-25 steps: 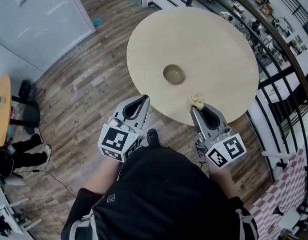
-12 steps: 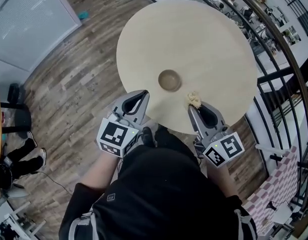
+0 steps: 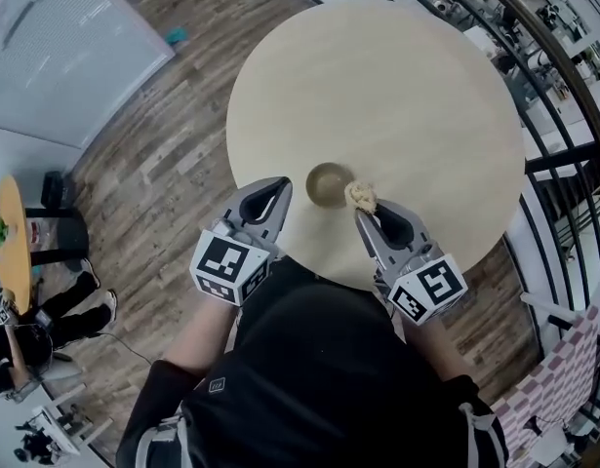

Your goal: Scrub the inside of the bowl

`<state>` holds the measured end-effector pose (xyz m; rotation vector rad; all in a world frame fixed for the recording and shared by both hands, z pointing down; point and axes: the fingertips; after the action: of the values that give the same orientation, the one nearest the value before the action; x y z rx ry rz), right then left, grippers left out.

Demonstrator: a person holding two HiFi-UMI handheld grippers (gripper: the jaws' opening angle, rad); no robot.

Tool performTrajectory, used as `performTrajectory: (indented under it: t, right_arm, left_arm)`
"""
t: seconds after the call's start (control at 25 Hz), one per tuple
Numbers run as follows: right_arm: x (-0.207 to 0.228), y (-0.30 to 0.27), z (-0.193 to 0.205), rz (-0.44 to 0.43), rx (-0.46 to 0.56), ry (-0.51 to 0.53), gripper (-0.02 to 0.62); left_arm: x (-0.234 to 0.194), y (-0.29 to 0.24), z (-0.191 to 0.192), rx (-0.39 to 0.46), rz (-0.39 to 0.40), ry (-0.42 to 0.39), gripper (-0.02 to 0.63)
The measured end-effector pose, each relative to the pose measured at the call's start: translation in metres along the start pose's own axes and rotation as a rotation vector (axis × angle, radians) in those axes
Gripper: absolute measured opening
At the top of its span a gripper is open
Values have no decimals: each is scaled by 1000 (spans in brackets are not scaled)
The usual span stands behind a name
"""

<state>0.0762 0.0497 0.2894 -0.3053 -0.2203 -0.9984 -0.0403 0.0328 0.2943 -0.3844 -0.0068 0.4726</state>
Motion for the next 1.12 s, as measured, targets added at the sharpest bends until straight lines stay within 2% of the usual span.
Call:
performTrajectory:
  t: [0.2, 0.64, 0.76, 0.96, 1.12]
  right_arm:
    - [22, -29, 25, -6, -76, -9, 74]
    - [59, -89, 109, 10, -308, -1, 74]
    - [64, -98, 135, 3, -375, -32, 74]
    - [63, -116, 171, -35, -511, 48, 74]
    - [65, -123, 192, -48, -585, 9, 74]
  left_arm:
    - [-14, -30, 11, -37, 21, 15, 8]
    - [-46, -94, 81, -122, 203, 7, 9]
    - [-46, -108, 108, -191, 254, 3, 9]
    - [-39, -132, 147, -303, 363, -38, 9]
    - [-41, -147, 173, -379, 384, -46, 9]
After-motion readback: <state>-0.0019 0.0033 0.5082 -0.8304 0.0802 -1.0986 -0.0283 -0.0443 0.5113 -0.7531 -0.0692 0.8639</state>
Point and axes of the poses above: the fingertips, and each gripper's own axes: y backward along the fingers, x to its right, z out of its underside, and after that the axes turned 3 degrees about -z, right-handed
